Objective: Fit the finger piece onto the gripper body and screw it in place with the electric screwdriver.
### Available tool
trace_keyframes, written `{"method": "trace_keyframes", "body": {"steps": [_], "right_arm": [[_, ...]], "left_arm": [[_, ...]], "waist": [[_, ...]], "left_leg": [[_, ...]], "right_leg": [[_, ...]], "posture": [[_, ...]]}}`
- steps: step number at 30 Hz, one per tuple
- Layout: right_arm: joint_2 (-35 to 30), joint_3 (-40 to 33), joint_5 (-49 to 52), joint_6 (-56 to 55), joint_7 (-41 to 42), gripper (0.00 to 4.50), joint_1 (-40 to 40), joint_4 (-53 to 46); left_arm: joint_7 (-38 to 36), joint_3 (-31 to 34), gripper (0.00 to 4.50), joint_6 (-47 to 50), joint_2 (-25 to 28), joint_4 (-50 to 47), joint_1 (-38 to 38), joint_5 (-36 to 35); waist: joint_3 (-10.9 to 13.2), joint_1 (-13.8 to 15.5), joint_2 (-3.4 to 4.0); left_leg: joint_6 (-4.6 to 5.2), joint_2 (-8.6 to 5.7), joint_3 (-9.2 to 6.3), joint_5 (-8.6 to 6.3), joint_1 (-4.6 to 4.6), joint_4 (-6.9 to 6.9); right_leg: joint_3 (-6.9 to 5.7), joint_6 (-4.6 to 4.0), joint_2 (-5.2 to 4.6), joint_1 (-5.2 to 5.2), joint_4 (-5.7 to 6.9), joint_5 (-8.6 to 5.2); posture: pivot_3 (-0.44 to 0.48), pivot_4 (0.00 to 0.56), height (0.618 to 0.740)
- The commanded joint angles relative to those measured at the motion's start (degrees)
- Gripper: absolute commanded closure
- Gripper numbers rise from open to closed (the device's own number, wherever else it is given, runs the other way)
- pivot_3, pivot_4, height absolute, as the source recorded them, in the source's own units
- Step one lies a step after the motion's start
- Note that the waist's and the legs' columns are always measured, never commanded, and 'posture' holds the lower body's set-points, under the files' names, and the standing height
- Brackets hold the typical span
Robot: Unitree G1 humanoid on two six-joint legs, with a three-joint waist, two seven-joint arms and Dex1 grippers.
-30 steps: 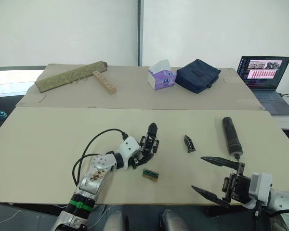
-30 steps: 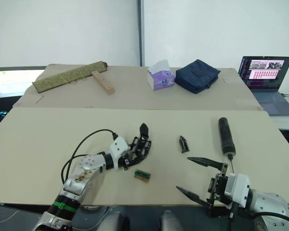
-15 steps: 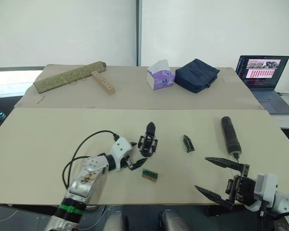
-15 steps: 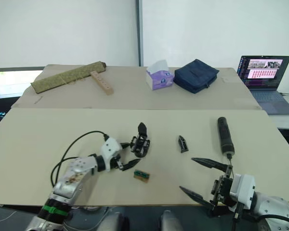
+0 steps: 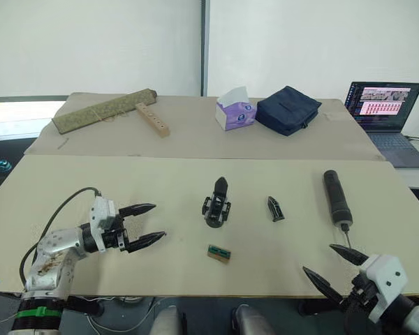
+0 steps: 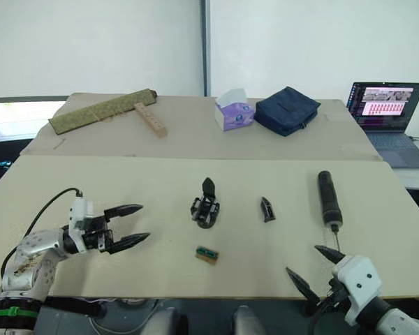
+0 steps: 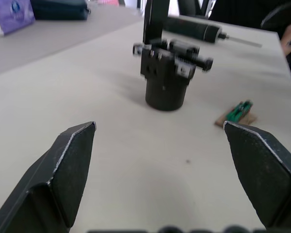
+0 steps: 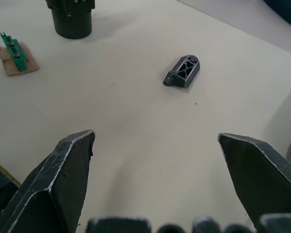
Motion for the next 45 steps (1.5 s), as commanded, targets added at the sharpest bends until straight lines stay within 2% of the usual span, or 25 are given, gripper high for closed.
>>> {"method": "trace_keyframes", "body": {"steps": [1,4,7,12,16,19,28,31,38,39,42,45], "right_arm": [[-1.06,-0.48,3.05,10.33,-5.66,0.00,-5.99,-4.46],[-4.47,1.34,7.10,24.67,-9.55,0.00,-14.36,-7.10],[-9.28,4.67,12.68,45.73,-13.80,0.00,-28.40,-5.47],[-6.11,10.86,16.17,68.20,-18.21,0.00,-51.38,5.41],[-2.00,14.60,13.99,75.23,-20.77,0.00,-60.70,12.72],[1.23,16.92,9.77,75.84,-24.42,0.00,-65.51,19.34],[1.02,24.34,5.21,75.24,-23.81,0.00,-67.17,23.05],[0.97,24.19,5.02,76.13,-23.00,0.83,-67.03,23.37],[-0.22,24.82,3.20,74.61,-21.87,3.24,-66.42,23.11],[-0.66,24.48,2.98,72.93,-21.34,3.39,-66.07,22.70],[-2.46,21.78,3.38,66.60,-18.40,3.38,-65.28,19.48],[-4.74,17.74,1.59,53.80,-16.01,3.38,-65.43,14.85]], "left_arm": [[-3.19,0.09,0.04,2.42,3.36,-3.27,-4.28,-1.95],[-2.57,0.02,0.04,6.29,4.59,-4.68,-8.81,-3.31],[-1.33,-0.68,0.04,10.35,4.87,-8.63,-10.39,-4.78],[3.14,-1.11,0.04,13.54,3.07,-14.46,-9.24,-5.75],[5.50,-1.13,0.04,14.89,2.44,-17.18,-7.65,-6.01],[6.81,-1.03,0.04,15.52,2.10,-19.36,-5.80,-6.26],[8.17,-1.52,0.04,16.51,1.65,-23.21,-3.01,-7.13],[8.27,-0.92,0.00,16.29,1.76,-23.04,-2.70,-7.25],[8.84,-0.24,0.00,15.86,1.34,-21.29,-3.35,-7.15],[9.39,-0.18,0.00,16.24,0.96,-21.16,-3.52,-7.47],[14.47,0.59,0.00,21.80,-0.71,-22.05,-4.51,-11.37],[27.83,3.18,0.00,33.37,-3.66,-23.25,-8.32,-20.71]], "waist": [[0.01,-0.23,-0.01],[0.01,-0.46,0.02],[0.08,-1.13,-0.05],[0.20,-1.11,-0.08],[0.26,-0.80,-0.07],[0.27,-0.80,-0.06],[0.29,-0.96,-0.04],[0.28,-0.94,-0.04],[0.28,-1.00,-0.04],[0.28,-0.99,-0.04],[0.29,-0.86,-0.05],[0.58,-0.93,0.00]], "left_leg": [[0.00,0.00,0.01,0.00,0.00,0.00],[0.00,-0.01,-0.02,0.00,0.01,-0.02],[0.01,-0.02,-0.03,0.00,-0.02,-0.02],[0.02,-0.02,-0.10,0.00,-0.07,-0.07],[0.03,-0.03,-0.14,0.01,-0.15,-0.07],[0.03,-0.05,-0.14,0.00,-0.29,-0.06],[0.04,-0.06,-0.12,0.01,-0.27,0.00],[0.04,-0.05,-0.12,0.01,-0.20,0.00],[0.04,-0.05,-0.12,0.01,-0.23,0.00],[0.04,-0.05,-0.12,0.01,-0.23,0.00],[0.04,-0.05,-0.12,0.01,-0.24,0.00],[0.04,-0.06,-0.15,0.01,-0.33,0.05]], "right_leg": [[0.00,-0.01,0.01,-0.01,0.01,0.01],[0.00,0.08,0.07,-0.01,0.04,0.10],[0.03,0.12,0.07,-0.04,0.02,0.32],[0.00,0.17,0.14,-0.07,0.00,0.34],[-0.05,0.18,0.15,-0.13,0.00,0.34],[-0.06,0.22,0.12,-0.20,-0.04,0.36],[-0.03,0.32,0.11,-0.18,-0.04,0.43],[-0.03,0.32,0.11,-0.12,-0.04,0.43],[-0.04,0.32,0.12,-0.13,-0.07,0.43],[-0.04,0.32,0.12,-0.13,-0.07,0.43],[-0.04,0.33,0.11,-0.13,-0.08,0.43],[-0.02,0.42,0.09,-0.19,-0.07,0.46]], "posture": [[0.000,0.150,0.740],[0.000,0.150,0.740],[0.000,0.150,0.740],[0.000,0.150,0.740],[0.000,0.150,0.740],[0.000,0.150,0.740],[0.000,0.150,0.740],[0.000,0.150,0.740],[0.000,0.150,0.740],[0.000,0.150,0.740],[0.000,0.150,0.740],[0.000,0.150,0.740]]}}
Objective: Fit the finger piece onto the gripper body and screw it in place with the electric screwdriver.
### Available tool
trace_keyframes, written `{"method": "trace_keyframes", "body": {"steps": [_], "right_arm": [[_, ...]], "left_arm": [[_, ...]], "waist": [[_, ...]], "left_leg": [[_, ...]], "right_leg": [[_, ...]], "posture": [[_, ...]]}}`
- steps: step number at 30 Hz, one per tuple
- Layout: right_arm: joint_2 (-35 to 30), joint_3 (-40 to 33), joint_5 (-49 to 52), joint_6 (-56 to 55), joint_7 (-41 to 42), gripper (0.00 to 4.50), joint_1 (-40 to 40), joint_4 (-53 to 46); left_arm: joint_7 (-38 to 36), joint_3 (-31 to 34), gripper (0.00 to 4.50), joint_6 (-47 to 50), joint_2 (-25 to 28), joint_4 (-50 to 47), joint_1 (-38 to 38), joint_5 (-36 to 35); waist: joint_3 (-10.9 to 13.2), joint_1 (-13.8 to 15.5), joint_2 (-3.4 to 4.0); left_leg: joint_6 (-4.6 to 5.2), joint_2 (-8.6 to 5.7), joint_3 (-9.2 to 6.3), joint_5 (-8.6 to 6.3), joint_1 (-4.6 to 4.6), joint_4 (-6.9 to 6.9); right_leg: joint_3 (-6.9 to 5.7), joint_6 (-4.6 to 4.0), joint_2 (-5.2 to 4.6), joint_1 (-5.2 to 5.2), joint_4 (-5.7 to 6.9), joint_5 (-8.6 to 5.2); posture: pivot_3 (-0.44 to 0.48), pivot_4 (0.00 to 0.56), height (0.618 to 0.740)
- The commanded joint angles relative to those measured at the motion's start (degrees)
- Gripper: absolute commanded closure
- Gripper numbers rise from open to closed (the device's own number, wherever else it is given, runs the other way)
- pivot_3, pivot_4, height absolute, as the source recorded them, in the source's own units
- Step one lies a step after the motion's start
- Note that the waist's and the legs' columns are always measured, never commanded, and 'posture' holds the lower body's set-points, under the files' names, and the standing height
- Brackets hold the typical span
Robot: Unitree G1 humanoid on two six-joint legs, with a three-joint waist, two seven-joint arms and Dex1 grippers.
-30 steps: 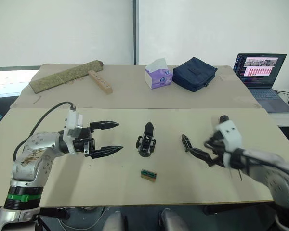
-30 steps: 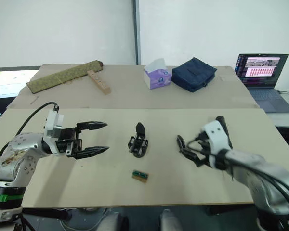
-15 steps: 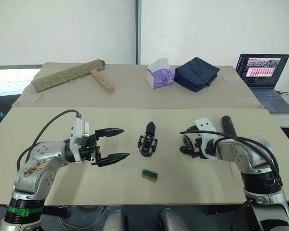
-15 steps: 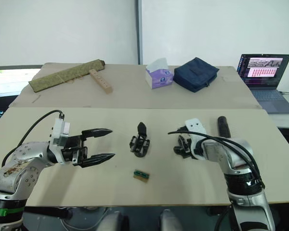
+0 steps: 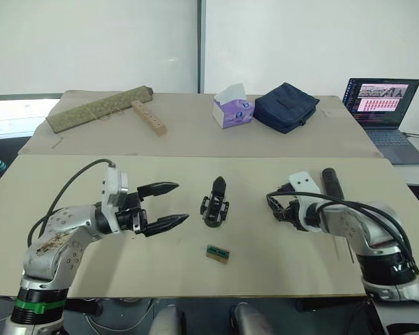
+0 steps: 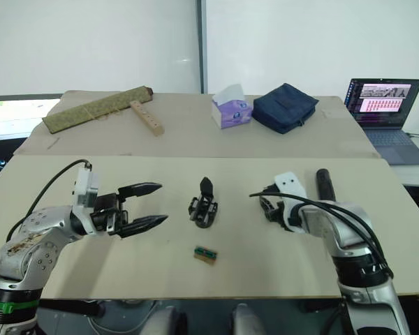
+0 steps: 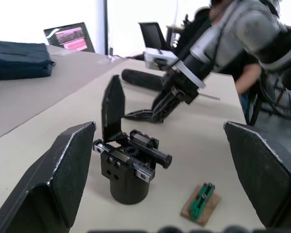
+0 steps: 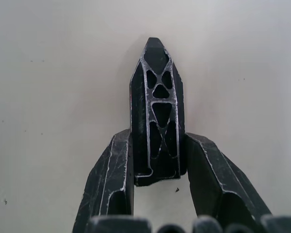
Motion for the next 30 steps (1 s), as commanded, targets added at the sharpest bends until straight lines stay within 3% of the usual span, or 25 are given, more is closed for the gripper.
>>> {"method": "trace_keyframes", "body": {"steps": [1,5,8,14,21,30], "right_arm": [[-3.68,-5.02,-3.41,-18.01,3.13,3.38,-1.12,-7.52],[-5.65,-3.70,-10.41,-37.53,4.07,3.38,0.49,-11.98],[-4.07,-1.54,-14.13,-45.94,3.67,3.38,0.16,-14.11],[0.68,3.88,-18.64,-51.78,2.88,3.38,-0.99,-15.56],[5.91,8.31,-21.24,-51.05,3.53,3.38,-3.03,-16.90],[7.26,9.44,-24.55,-52.81,4.54,3.38,-0.37,-17.91]], "left_arm": [[13.75,4.08,0.00,11.20,-2.87,-2.66,-5.29,-11.59],[28.15,5.64,0.00,17.63,-8.97,-2.53,-11.21,-21.45],[37.30,5.10,0.00,19.51,-14.14,-3.08,-15.41,-27.25],[45.88,2.20,0.00,15.29,-23.45,-3.70,-19.38,-25.38],[48.40,0.13,0.00,10.56,-31.72,-1.10,-21.77,-23.29],[49.51,0.05,0.00,7.69,-35.28,-0.49,-21.74,-22.37]], "waist": [[0.23,-0.02,0.03],[0.25,0.01,0.01],[0.29,-0.07,-0.04],[0.29,0.07,-0.05],[0.29,0.22,-0.05],[0.30,0.28,-0.06]], "left_leg": [[0.00,0.00,-0.05,0.00,-0.06,0.08],[0.02,-0.01,-0.14,-0.02,-0.11,0.14],[0.02,-0.03,-0.17,-0.02,-0.12,0.20],[0.02,-0.07,-0.14,-0.02,-0.09,0.25],[0.02,-0.12,-0.13,-0.02,-0.11,0.28],[0.02,-0.16,-0.14,-0.02,-0.14,0.29]], "right_leg": [[0.00,0.08,0.01,-0.04,0.02,0.01],[-0.04,0.25,0.02,-0.01,-0.02,-0.06],[-0.03,0.15,0.00,0.01,-0.01,0.04],[0.00,0.11,0.00,0.04,0.04,0.07],[-0.01,0.08,0.00,0.07,0.00,0.08],[-0.01,0.08,-0.01,0.08,-0.04,0.08]], "posture": [[0.000,0.150,0.740],[0.000,0.150,0.740],[0.000,0.150,0.740],[0.000,0.150,0.740],[0.000,0.150,0.740],[0.000,0.150,0.740]]}}
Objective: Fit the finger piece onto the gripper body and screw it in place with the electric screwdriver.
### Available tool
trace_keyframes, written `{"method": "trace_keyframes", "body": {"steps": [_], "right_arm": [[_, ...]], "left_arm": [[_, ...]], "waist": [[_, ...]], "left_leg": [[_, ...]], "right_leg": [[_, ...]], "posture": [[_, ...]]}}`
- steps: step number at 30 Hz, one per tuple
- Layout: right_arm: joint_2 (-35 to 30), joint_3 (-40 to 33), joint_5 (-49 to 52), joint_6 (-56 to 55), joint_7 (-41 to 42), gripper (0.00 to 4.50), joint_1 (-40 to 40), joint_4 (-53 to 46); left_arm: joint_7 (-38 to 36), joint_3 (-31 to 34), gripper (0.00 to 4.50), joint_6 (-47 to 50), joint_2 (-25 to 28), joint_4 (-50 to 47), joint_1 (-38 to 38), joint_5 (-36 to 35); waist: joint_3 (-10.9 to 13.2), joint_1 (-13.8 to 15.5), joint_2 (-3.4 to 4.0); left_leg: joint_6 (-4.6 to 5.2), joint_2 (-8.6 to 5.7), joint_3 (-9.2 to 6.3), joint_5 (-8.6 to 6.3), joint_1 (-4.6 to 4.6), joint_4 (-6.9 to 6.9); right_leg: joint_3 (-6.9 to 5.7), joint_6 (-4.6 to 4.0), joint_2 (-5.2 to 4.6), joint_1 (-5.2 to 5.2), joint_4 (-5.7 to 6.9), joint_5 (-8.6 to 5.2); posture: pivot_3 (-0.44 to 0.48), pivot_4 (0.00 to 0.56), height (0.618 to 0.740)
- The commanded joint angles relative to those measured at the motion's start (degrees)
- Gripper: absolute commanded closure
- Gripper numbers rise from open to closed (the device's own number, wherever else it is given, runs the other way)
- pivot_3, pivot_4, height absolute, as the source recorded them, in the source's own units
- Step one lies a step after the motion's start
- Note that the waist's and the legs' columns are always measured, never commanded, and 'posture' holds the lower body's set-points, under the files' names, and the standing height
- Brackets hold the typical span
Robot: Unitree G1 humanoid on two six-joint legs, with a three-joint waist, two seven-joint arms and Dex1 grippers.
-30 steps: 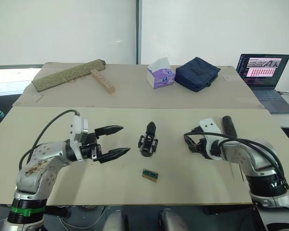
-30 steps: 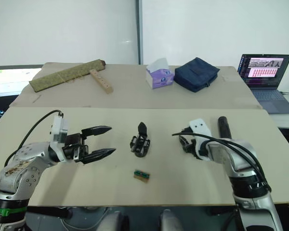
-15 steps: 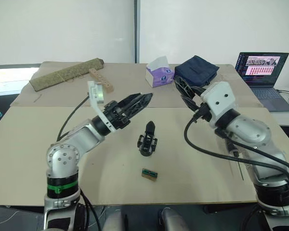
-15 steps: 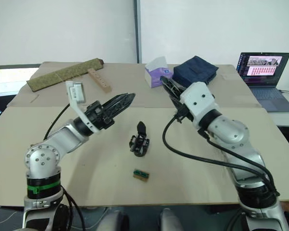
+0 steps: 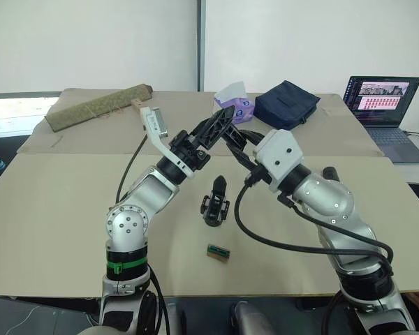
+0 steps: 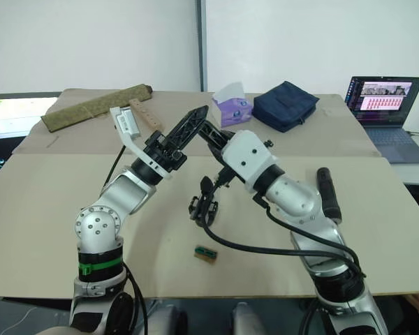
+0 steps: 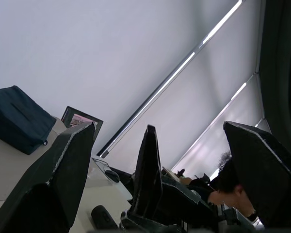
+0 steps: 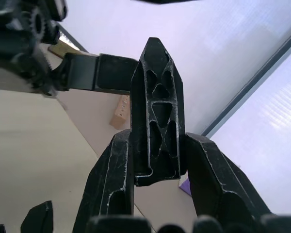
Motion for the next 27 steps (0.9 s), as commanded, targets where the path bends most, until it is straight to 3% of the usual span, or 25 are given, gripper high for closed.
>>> {"method": "trace_keyframes", "body": {"steps": [1,4,10,15,17,20,24,25,27], "right_arm": [[0.73,-1.17,-1.09,-1.43,-0.35,3.38,-0.35,-1.96],[1.64,-1.09,-1.76,-1.09,-0.81,3.38,-0.99,-1.98],[3.70,-0.85,-3.26,-0.91,-1.76,3.38,-0.74,-1.79],[6.12,-3.42,-0.72,-1.45,-1.66,3.38,-0.33,-1.72],[4.37,-6.62,1.26,-1.74,0.64,2.31,0.60,-2.13],[1.69,-12.61,6.20,-0.68,4.06,1.25,0.52,-2.16],[-9.69,-20.72,23.62,3.81,23.41,0.03,1.84,-1.28],[-11.76,-21.86,25.48,3.27,25.93,0.03,1.69,-0.20],[-15.85,-25.31,33.91,11.22,28.73,0.03,-0.67,2.58]], "left_arm": [[-0.64,-0.31,0.27,-1.22,-0.47,-0.86,-0.94,-0.34],[-0.74,-0.40,1.33,-1.09,0.03,-0.42,-0.97,0.04],[0.08,-0.44,4.34,0.26,0.34,0.17,-1.25,-1.58],[-0.06,0.71,4.50,-0.99,-0.47,0.38,-1.60,-2.64],[-0.79,2.30,4.50,-1.90,-0.36,0.94,-2.72,-3.77],[-3.46,4.22,4.50,-2.24,1.81,2.24,-4.30,-4.73],[-14.81,5.19,4.50,2.10,12.87,7.27,-6.59,-3.87],[-17.82,4.76,4.50,3.26,15.54,8.74,-6.98,-3.43],[-31.58,1.46,4.50,6.90,25.04,11.87,-7.21,-0.63]], "waist": [[0.01,-0.02,-0.01],[0.01,-0.09,-0.01],[0.01,-0.10,-0.01],[0.01,-0.08,-0.02],[0.01,0.03,-0.02],[0.06,0.30,-0.10],[0.13,-0.01,-0.08],[0.15,-0.17,-0.07],[0.19,-0.72,-0.08]], "left_leg": [[0.00,-0.01,0.00,0.00,0.00,0.02],[0.00,-0.01,-0.01,0.00,0.00,0.02],[0.00,-0.01,-0.03,0.00,0.00,0.02],[0.00,0.00,-0.04,0.00,0.00,0.02],[0.00,-0.01,-0.04,0.00,0.00,0.02],[0.00,-0.04,-0.04,0.00,-0.04,0.04],[0.00,-0.04,-0.05,0.00,-0.04,0.01],[0.01,-0.02,-0.05,0.00,0.03,-0.06],[0.01,-0.01,-0.04,0.00,0.06,-0.11]], "right_leg": [[0.01,0.00,0.00,0.01,-0.01,0.00],[0.01,0.00,0.01,0.01,0.01,0.00],[0.01,0.00,0.02,0.00,0.01,0.00],[0.00,0.00,0.02,0.00,0.01,0.00],[0.00,0.00,0.02,0.00,0.00,0.00],[0.00,0.00,0.01,0.04,-0.06,0.00],[0.00,0.00,0.02,0.04,-0.07,-0.01],[0.00,-0.01,0.04,0.07,-0.13,-0.01],[0.00,-0.04,0.07,0.04,-0.10,-0.03]], "posture": [[0.000,0.150,0.740],[0.000,0.150,0.740],[0.000,0.150,0.740],[0.000,0.150,0.740],[0.000,0.150,0.740],[0.000,0.150,0.740],[0.000,0.150,0.740],[0.000,0.150,0.740],[0.000,0.150,0.740]]}}
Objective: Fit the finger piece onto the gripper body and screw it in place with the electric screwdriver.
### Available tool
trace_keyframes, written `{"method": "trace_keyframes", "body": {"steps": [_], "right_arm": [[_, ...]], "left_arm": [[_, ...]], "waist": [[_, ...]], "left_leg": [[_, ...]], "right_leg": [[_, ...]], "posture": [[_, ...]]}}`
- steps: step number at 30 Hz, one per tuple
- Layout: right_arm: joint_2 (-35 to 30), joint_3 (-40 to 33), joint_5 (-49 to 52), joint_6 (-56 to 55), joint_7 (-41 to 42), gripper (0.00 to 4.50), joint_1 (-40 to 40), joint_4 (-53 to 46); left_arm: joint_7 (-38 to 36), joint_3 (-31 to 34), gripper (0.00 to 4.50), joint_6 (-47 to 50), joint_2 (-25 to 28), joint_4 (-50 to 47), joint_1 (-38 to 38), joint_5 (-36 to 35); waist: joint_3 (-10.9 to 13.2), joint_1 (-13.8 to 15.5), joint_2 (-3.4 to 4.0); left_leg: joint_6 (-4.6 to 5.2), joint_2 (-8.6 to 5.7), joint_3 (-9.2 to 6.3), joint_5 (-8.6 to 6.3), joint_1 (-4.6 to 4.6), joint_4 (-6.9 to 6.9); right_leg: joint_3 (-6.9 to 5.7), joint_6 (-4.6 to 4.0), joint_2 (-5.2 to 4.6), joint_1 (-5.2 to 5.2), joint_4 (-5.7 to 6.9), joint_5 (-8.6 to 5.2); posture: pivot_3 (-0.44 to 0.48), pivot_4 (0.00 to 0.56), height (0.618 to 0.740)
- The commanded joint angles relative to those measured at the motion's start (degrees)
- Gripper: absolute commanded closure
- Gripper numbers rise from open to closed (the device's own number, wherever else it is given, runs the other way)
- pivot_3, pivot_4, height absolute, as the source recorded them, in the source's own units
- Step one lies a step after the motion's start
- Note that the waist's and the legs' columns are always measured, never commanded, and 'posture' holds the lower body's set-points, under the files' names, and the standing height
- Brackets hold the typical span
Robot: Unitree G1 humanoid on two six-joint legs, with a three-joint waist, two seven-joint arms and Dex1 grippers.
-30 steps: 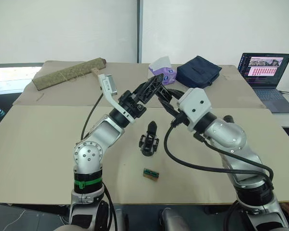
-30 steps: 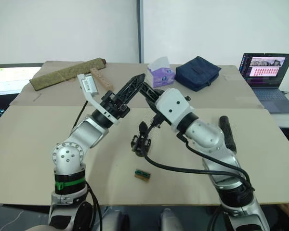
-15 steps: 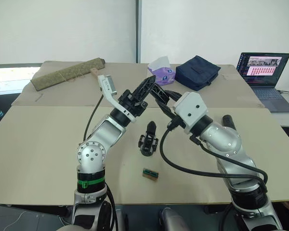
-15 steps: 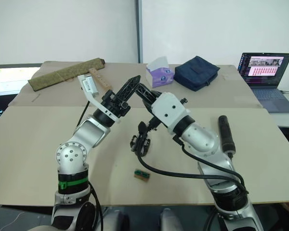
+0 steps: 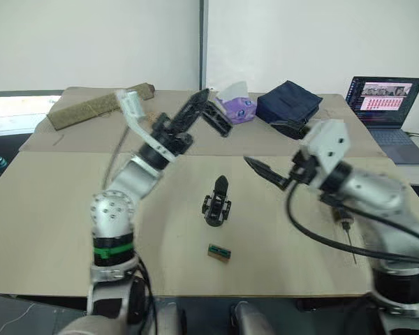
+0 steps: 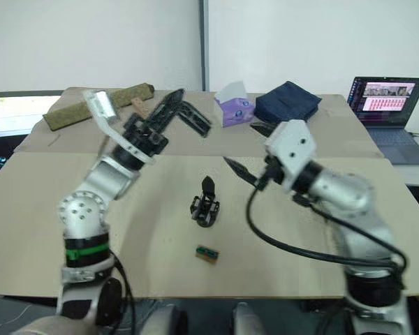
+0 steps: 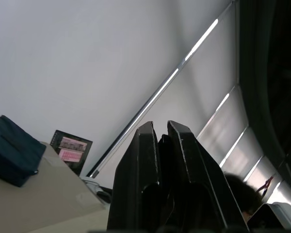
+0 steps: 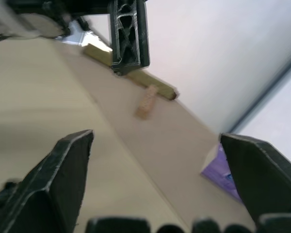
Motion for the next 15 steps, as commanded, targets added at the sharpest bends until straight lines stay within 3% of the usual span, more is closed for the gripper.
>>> {"method": "trace_keyframes", "body": {"steps": [1,3,5,9,15], "right_arm": [[-5.08,-6.01,13.20,9.37,6.28,0.03,-3.49,2.57],[-7.56,-6.03,21.35,17.93,7.35,0.03,-5.65,3.74],[-8.93,-3.70,28.32,25.47,8.28,0.03,-8.25,3.88],[-7.14,2.79,33.09,34.88,4.07,0.03,-12.92,4.08],[-1.85,9.16,32.38,39.04,-2.75,0.03,-15.58,3.89]], "left_arm": [[-20.40,-4.36,4.50,4.61,10.47,3.58,-1.87,3.85],[-32.02,-9.05,4.50,2.51,16.16,5.39,-2.63,9.58],[-39.04,-12.80,4.50,3.02,18.89,6.80,-4.61,12.59],[-44.72,-16.96,4.50,4.82,17.57,8.09,-8.61,14.89],[-47.95,-19.05,4.50,6.73,15.60,8.60,-11.56,17.53]], "waist": [[0.05,-0.52,-0.01],[0.06,-0.52,-0.01],[0.12,-0.44,-0.04],[0.15,0.17,-0.06],[0.15,0.30,-0.07]], "left_leg": [[0.00,0.01,0.00,0.00,0.04,-0.01],[0.00,0.02,0.02,0.00,0.07,-0.05],[0.00,0.05,0.02,0.00,0.08,-0.09],[0.00,0.07,0.01,0.00,-0.01,-0.11],[0.00,0.06,0.01,0.00,-0.23,-0.11]], "right_leg": [[0.00,-0.04,0.03,0.00,0.07,-0.02],[0.00,-0.11,0.03,-0.01,0.10,-0.07],[-0.02,-0.18,0.03,-0.03,0.11,-0.10],[-0.03,-0.19,0.01,-0.08,0.06,-0.10],[-0.02,-0.12,-0.02,-0.23,-0.01,-0.10]], "posture": [[0.000,0.150,0.740],[0.000,0.150,0.740],[0.000,0.150,0.740],[0.000,0.150,0.740],[0.000,0.150,0.740]]}}
